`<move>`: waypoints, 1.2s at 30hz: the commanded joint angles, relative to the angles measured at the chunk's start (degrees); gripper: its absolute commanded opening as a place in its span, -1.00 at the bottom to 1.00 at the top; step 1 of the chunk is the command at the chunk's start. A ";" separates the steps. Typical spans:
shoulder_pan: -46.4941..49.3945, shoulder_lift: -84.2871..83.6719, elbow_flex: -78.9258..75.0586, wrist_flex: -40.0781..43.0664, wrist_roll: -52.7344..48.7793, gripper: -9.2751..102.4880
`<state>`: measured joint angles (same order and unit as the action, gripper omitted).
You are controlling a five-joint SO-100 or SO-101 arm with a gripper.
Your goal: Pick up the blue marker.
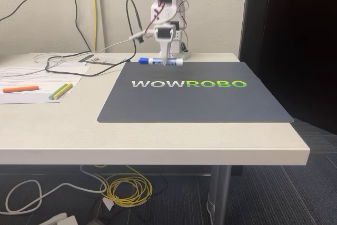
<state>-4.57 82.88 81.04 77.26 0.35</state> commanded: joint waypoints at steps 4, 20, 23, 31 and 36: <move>-2.20 10.90 -2.02 0.09 -2.11 -0.83; -6.59 28.74 -1.67 -0.26 -2.20 -0.83; -6.94 31.38 -1.58 -1.49 -2.20 -0.83; -7.47 37.09 -1.49 -3.34 -2.81 -0.83; -7.65 40.52 0.97 -3.60 -4.04 -0.83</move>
<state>-11.60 120.15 81.47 74.88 -3.16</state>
